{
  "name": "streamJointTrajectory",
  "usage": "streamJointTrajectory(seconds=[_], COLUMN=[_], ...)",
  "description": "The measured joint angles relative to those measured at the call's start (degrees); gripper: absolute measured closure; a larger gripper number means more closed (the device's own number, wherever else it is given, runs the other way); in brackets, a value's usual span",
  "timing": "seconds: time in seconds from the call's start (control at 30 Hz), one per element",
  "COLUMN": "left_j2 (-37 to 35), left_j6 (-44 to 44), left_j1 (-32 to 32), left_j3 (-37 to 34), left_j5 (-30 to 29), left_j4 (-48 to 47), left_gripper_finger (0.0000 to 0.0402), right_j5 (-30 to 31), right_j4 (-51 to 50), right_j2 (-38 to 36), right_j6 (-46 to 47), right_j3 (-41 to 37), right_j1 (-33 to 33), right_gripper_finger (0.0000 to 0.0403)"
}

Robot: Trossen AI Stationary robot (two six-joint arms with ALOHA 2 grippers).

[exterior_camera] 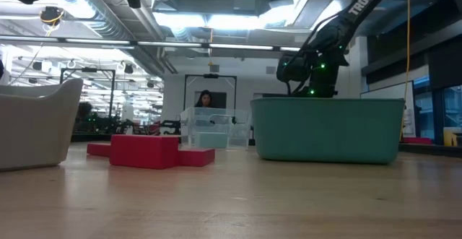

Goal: Sort & place blocks by color
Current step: Put the blue block into the green bin

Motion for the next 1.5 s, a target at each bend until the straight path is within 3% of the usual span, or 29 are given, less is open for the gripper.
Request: streamJointTrajectory(seconds=[0.33,0.6,0.8,1.13,1.3,1.5], left_j2=[0.0,0.0,0.0,0.0,0.0,0.0], left_j6=[0.0,0.0,0.0,0.0,0.0,0.0], left_j1=[0.0,0.0,0.0,0.0,0.0,0.0], left_j3=[0.0,0.0,0.0,0.0,0.0,0.0], left_j5=[0.4,0.4,0.4,1.8,1.8,1.7], left_j4=[0.0,0.0,0.0,-0.1,-0.2,-0.2], left_gripper_finger=[0.0195,0.0195,0.0195,0.0195,0.0195,0.0195], right_j5=[0.8,2.1,9.0,24.4,25.4,23.0], right_j4=[-0.6,0.0,1.7,7.7,19.3,42.8], right_j2=[-14.1,-29.2,-36.6,-41.1,-43.4,-48.4], right_j6=[-1.4,-0.1,0.8,1.2,-0.3,-3.7], right_j3=[-0.1,0.0,0.1,0.0,-6.7,-18.3], right_j1=[5.1,16.9,29.5,46.8,50.8,51.2], right_gripper_finger=[0.0266,0.0266,0.0266,0.0266,0.0266,0.0266])
